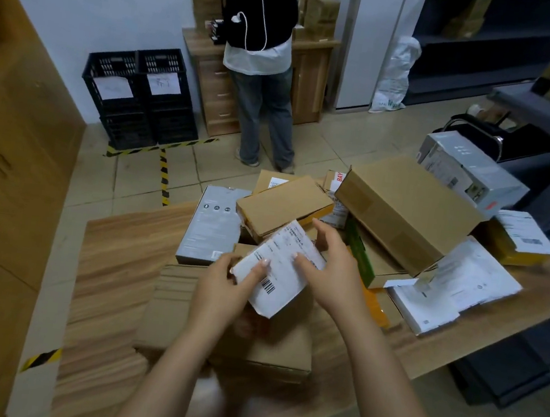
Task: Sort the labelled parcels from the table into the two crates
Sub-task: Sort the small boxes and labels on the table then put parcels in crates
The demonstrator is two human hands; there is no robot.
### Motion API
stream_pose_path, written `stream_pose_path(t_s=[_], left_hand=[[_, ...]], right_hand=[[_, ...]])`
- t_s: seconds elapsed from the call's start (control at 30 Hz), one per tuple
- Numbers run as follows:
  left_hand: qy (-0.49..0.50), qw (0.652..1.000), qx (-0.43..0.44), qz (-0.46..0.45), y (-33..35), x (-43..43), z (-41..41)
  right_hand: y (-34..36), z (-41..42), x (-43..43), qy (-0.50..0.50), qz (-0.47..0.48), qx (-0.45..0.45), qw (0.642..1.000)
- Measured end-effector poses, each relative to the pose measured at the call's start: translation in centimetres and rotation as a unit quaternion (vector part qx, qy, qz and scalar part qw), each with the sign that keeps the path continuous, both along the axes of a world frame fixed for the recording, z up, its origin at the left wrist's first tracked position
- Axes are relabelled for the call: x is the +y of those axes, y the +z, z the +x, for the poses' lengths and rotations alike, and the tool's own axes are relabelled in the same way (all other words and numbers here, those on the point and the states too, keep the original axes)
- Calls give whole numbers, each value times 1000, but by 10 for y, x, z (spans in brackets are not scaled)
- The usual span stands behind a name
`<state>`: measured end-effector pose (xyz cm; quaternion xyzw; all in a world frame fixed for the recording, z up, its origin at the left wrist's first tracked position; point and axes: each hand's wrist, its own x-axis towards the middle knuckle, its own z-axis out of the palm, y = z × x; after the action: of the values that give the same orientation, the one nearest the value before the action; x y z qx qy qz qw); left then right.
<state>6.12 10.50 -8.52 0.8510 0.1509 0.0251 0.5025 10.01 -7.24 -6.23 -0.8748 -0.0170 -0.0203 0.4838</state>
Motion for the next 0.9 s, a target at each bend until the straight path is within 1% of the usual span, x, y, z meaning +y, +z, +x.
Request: stream_pose_path(t_s=[0.03, 0.13, 0.17, 0.23, 0.33, 0.43, 0.53, 0.63, 0.77, 0.83, 0.9], left_hand=[[17, 999, 25, -11, -2, -3, -5], [46, 997, 60, 28, -10, 0, -12], [50, 997, 57, 33, -12, 2, -13], [44, 999, 33, 1, -12, 6, -14], [8, 999, -9, -39, -6, 5, -18], [-12, 999, -36, -36, -4, 2, -22], [-31, 996, -41, -78, -5, -1, -28], [-58, 992, -44, -102, -11, -3, -34], [-71, 993, -40, -91, -11, -2, -40], [-74, 994, -48, -65, -8, 3, -40], [-61, 996, -67, 9, -7, 12, -37]], right_hand=[[-2, 0, 2, -4, -17, 7, 1000], [-13, -4, 8, -22, -28, 37, 999], [-17, -6, 11, -37, -20, 53, 998], [-25, -11, 14, -77, 1, 76, 994], [-29, -18, 16, -120, 24, 88, 989], [-28, -24, 18, -101, 82, 88, 988], [-26, -24, 20, -53, 118, 83, 988], [-23, -23, 19, -7, 83, 72, 994], [-21, -30, 13, -1, 53, 79, 995], [-21, -35, 12, -13, 26, 70, 997], [-20, -40, 16, -24, -5, 62, 998]])
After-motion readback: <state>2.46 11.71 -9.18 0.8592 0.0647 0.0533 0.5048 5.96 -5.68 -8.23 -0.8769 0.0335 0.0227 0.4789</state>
